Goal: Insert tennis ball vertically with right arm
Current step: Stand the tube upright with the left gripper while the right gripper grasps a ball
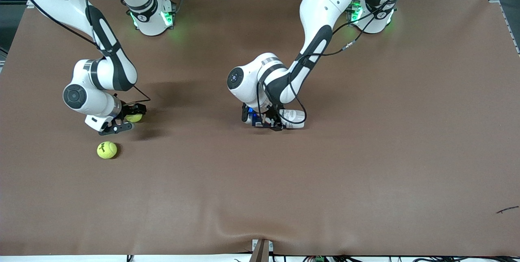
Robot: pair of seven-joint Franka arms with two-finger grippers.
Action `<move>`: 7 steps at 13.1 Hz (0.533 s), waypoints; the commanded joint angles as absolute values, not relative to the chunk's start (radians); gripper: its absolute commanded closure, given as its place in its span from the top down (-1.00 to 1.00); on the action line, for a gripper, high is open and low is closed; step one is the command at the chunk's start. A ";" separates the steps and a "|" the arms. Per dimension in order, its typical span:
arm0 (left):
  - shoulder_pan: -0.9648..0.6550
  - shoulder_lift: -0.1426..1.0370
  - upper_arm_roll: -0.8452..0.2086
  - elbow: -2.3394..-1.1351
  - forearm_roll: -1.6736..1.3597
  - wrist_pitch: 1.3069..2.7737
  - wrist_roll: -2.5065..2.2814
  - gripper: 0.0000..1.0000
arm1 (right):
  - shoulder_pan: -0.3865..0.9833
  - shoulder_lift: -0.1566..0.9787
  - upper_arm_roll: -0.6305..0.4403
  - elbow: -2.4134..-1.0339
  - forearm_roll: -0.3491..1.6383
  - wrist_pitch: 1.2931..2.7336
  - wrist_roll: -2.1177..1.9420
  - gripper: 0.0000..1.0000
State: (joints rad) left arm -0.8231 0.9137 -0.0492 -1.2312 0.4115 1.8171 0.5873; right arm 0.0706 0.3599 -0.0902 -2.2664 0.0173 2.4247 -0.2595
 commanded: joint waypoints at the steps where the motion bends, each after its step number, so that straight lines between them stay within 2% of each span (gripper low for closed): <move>1: -0.805 0.876 -0.055 -1.241 0.385 1.821 0.591 0.41 | 0.060 0.344 -0.087 -2.304 0.008 2.474 -0.291 1.00; 3: -0.754 0.848 -0.060 -1.243 0.307 1.896 0.607 0.41 | 0.060 0.344 -0.087 -2.304 0.008 2.474 -0.290 1.00; 4: -0.726 0.845 -0.075 -1.244 0.269 1.928 0.639 0.41 | 0.060 0.344 -0.087 -2.304 0.008 2.474 -0.293 0.63; 5: -0.700 0.845 -0.089 -1.243 0.243 1.940 0.662 0.41 | 0.063 0.342 -0.087 -2.304 0.008 2.474 -0.293 -0.01; 6: -0.683 0.841 -0.106 -1.243 0.223 1.950 0.669 0.41 | 0.064 0.338 -0.087 -2.303 0.008 2.467 -0.291 -0.19; 7: -0.661 0.825 -0.126 -1.243 0.212 1.962 0.670 0.40 | 0.064 0.333 -0.087 -2.299 0.008 2.448 -0.291 -0.18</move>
